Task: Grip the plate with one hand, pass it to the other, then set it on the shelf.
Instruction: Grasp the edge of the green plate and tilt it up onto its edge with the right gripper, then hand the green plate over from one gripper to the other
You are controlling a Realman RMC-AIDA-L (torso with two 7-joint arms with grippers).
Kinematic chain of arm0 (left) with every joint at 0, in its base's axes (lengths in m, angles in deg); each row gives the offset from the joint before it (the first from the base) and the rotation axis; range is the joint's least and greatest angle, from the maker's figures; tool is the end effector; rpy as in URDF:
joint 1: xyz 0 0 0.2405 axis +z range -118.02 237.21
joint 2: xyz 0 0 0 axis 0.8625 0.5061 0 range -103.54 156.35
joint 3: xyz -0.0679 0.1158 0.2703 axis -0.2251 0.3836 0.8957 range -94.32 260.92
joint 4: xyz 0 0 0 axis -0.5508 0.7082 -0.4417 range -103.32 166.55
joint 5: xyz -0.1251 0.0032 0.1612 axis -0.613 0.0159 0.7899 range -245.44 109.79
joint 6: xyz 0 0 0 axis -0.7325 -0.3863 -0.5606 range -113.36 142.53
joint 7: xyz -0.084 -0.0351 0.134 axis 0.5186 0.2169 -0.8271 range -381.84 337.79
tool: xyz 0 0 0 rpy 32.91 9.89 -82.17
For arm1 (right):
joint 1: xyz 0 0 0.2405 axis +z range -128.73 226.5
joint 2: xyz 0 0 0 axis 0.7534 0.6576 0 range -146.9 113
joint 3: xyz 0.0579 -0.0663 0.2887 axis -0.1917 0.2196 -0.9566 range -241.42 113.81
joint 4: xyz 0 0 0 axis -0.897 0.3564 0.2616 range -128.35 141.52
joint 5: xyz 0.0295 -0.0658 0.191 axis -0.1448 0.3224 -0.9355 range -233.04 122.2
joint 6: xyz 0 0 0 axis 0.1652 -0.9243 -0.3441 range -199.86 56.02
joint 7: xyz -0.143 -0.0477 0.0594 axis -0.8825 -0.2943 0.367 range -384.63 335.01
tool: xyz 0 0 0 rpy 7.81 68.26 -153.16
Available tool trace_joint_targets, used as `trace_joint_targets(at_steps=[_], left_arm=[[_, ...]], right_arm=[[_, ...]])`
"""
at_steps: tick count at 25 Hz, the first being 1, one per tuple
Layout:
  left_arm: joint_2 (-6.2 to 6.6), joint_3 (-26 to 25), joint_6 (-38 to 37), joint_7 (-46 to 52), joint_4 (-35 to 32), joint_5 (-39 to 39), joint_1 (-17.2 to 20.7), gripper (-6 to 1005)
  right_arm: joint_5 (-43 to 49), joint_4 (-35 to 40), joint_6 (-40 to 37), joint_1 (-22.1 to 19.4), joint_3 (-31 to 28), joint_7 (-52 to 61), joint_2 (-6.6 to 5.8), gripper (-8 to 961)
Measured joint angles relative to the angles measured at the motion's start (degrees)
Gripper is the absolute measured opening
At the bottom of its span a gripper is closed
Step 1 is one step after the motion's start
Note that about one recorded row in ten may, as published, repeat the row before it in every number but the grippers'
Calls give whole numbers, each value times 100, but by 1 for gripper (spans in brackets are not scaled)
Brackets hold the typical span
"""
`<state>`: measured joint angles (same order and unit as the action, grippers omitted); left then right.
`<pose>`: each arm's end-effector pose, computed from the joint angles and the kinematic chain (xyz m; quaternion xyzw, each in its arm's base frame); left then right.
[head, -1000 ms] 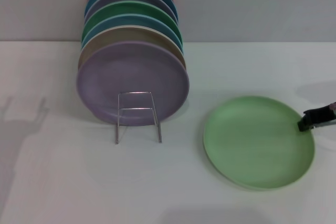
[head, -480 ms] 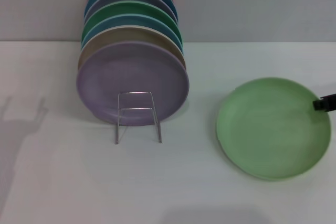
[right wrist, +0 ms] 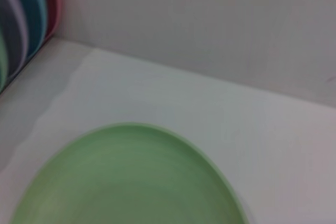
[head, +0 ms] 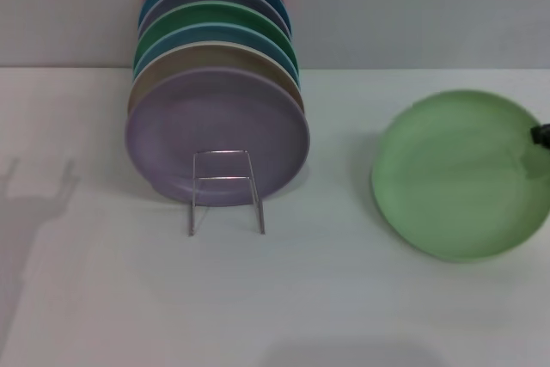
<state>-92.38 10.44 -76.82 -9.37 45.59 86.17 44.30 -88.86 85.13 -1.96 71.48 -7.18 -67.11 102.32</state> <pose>-0.3418 0.3030 0.0291 -0.5970 -0.1177 -0.4474 0.6554 0.3189 0.3900 0.0557 -0.8231 0.4150 -0.0211 0.3870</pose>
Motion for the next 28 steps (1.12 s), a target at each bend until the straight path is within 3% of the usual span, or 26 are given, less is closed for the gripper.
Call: trace_joint_targets(at_steps=[10,15,21,28], left_arm=[[-5,0,0,0,6,0,-38,830],[-5,0,3,0,9,0,-66,830],[-4,0,31,0,9,-34,-81,830],[-4,0,35,0,9,-58,-79,830]], right_arm=[[362,508,-308,-66,374,342,3,28],[943,1165,-346,-156,919,655,20,28],[1965,2162,-705,-531,1978,1120,27,28],[2613,2598,-1435,-894,2692,1308,36,29]])
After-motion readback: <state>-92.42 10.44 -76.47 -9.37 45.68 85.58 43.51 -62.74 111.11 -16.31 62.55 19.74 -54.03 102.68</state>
